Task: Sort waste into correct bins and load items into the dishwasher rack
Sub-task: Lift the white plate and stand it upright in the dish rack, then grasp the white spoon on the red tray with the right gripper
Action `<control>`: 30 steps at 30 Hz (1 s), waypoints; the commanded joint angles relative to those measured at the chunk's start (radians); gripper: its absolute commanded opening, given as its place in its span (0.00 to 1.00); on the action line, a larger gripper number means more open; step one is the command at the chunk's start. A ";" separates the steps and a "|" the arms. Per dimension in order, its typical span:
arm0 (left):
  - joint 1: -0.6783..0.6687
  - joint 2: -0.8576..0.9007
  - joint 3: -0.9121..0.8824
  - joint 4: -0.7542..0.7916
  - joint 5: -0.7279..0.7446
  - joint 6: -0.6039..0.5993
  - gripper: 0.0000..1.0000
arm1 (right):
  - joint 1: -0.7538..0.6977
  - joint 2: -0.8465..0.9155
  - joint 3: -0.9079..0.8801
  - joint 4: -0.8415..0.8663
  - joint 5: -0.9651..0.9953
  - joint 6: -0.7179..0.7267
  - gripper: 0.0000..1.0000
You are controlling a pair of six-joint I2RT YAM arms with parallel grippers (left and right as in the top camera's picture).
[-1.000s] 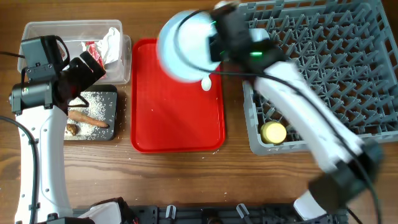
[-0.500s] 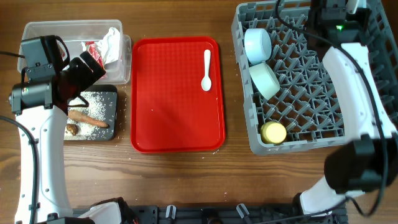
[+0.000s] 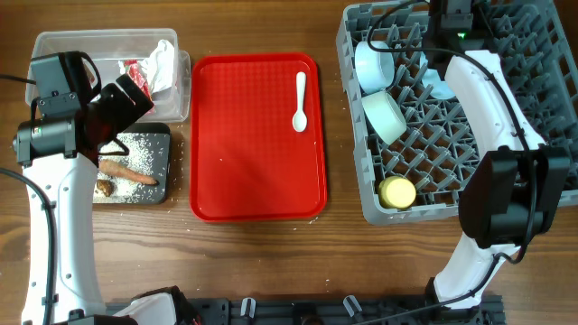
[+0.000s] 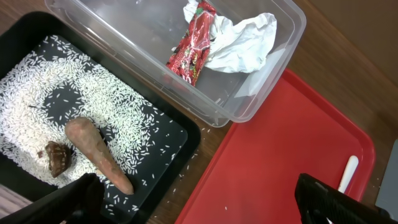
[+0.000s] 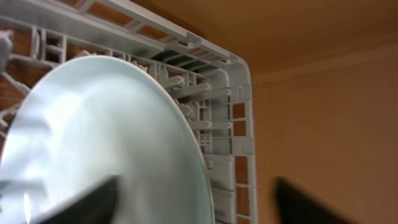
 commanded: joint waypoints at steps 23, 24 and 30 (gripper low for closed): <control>-0.003 -0.006 0.012 0.002 0.004 0.012 1.00 | 0.496 0.146 -0.003 -0.175 -0.564 0.917 0.66; -0.003 -0.006 0.012 0.002 0.004 0.012 1.00 | 0.485 0.159 -0.003 -0.169 -0.569 0.921 0.64; -0.003 -0.006 0.012 0.002 0.004 0.012 1.00 | 0.475 0.239 -0.003 -0.155 -0.584 0.979 0.43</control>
